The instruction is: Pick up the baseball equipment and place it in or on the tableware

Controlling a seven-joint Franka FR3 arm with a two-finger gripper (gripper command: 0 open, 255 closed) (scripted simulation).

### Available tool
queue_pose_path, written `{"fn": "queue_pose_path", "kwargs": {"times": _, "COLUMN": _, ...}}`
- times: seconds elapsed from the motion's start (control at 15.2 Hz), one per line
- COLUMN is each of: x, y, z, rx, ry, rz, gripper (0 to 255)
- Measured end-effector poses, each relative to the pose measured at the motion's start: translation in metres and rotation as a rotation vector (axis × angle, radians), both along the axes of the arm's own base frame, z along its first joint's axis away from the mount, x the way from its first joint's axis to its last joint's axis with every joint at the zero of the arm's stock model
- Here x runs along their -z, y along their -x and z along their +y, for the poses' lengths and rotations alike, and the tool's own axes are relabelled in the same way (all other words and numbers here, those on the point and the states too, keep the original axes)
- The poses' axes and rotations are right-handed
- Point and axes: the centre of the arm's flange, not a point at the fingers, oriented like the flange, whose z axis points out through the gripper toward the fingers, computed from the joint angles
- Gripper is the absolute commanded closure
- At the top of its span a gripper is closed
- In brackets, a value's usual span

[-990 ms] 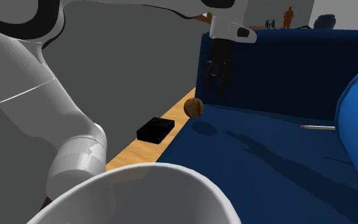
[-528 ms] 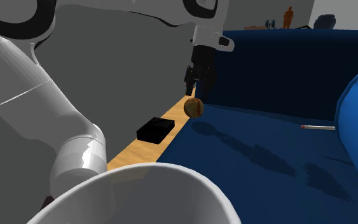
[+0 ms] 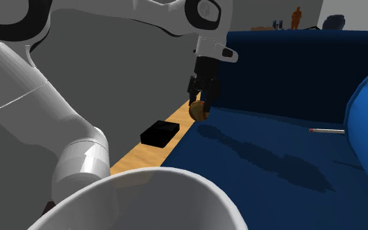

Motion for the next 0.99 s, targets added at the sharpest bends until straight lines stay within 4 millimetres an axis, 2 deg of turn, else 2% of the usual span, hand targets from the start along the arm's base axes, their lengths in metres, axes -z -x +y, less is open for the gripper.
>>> {"fn": "queue_pose_path", "kwargs": {"times": 0.2, "x": 0.0004, "y": 0.0, "z": 0.0, "rx": 0.0, "ry": 0.0, "rz": 0.0, "gripper": 0}}
{"fn": "queue_pose_path", "kwargs": {"times": 0.26, "x": 0.0004, "y": 0.0, "z": 0.0, "rx": 0.0, "ry": 0.0, "rz": 0.0, "gripper": 255}}
{"fn": "queue_pose_path", "kwargs": {"times": 0.99, "x": -0.0022, "y": 0.0001, "z": -0.0002, "rx": 0.0, "ry": 0.0, "rz": -0.001, "gripper": 255}}
